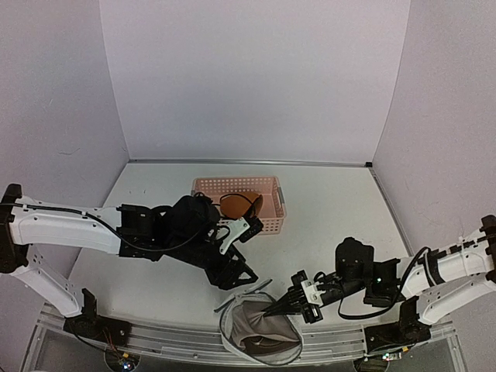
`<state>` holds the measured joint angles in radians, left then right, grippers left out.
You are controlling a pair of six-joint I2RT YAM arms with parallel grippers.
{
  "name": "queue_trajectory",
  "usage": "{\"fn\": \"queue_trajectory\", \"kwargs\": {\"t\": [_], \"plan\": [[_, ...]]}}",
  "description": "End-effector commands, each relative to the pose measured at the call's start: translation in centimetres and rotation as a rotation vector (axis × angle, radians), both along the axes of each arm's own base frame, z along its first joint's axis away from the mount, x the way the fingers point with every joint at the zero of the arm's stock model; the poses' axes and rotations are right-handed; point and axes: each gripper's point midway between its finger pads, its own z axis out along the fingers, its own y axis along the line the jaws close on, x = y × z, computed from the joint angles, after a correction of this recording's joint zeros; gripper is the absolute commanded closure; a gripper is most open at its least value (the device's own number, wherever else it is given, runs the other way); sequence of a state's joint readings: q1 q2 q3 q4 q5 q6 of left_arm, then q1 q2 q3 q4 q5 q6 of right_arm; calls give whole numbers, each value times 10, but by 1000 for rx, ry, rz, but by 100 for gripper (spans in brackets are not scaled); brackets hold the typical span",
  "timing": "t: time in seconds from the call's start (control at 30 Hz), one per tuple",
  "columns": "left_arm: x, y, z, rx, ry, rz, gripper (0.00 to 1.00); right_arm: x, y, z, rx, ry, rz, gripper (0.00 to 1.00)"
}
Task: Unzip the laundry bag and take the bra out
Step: Hold the laundry bag at the center of the board.
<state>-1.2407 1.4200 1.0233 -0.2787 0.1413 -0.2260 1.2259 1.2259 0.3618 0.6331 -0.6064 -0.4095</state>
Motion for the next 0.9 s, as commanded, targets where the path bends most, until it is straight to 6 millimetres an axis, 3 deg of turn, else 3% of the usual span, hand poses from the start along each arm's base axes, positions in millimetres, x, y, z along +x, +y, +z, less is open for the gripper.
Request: {"fn": "queue_trajectory", "kwargs": {"t": [0.0, 0.27, 0.57, 0.67, 0.87], "plan": [[-23, -7, 8, -24, 97, -139, 34, -2, 6, 24, 63, -56, 44, 100], [-39, 1, -13, 25, 190, -180, 30, 3, 6, 22, 37, -82, 31, 100], [-31, 3, -41, 104, 219, -137, 42, 0, 3, 29, 48, -85, 39, 100], [-32, 2, -47, 117, 230, -146, 53, 1, 1, 31, 53, -90, 34, 100], [-30, 3, -49, 123, 239, -149, 89, 5, 1, 39, 75, -112, 4, 100]]}}
